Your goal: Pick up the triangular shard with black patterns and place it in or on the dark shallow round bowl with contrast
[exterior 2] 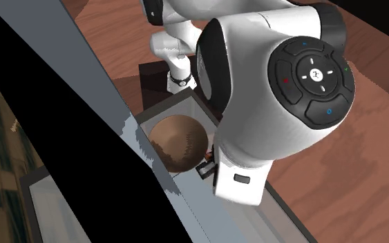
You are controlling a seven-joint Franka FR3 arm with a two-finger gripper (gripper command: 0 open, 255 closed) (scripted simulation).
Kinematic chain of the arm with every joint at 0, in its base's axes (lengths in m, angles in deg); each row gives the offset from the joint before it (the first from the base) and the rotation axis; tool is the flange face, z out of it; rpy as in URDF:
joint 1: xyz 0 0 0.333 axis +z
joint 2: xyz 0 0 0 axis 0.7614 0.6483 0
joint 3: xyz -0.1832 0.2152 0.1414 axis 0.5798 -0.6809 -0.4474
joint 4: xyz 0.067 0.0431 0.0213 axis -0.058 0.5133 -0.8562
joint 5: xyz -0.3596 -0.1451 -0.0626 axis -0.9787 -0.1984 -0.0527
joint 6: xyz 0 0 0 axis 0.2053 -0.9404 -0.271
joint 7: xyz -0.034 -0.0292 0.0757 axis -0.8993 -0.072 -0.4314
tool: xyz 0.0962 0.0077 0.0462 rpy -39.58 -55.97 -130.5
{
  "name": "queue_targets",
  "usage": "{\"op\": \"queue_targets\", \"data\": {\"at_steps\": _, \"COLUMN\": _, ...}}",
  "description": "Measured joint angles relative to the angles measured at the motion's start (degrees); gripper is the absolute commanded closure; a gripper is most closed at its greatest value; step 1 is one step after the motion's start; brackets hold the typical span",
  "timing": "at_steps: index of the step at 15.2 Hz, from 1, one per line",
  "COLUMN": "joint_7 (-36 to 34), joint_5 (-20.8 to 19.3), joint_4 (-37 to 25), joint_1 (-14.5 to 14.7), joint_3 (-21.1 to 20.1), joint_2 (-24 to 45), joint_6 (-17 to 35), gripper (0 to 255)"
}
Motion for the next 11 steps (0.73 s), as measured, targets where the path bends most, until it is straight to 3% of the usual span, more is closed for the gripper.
{"op": "queue_targets", "data": {"at_steps": 3, "joint_7": 2.67, "joint_5": 0.95, "joint_4": 11.86, "joint_1": -2.29, "joint_3": 0.99, "joint_2": -8.46, "joint_6": 3.63, "gripper": 255}}
{"op": "queue_targets", "data": {"at_steps": 7, "joint_7": 6.33, "joint_5": 1.55, "joint_4": 22.75, "joint_1": -4.45, "joint_3": 2.73, "joint_2": -17.41, "joint_6": 5.86, "gripper": 255}}
{"op": "queue_targets", "data": {"at_steps": 11, "joint_7": 8.98, "joint_5": 1.57, "joint_4": 28.68, "joint_1": -5.61, "joint_3": 4.07, "joint_2": -22.07, "joint_6": 7.46, "gripper": 255}}
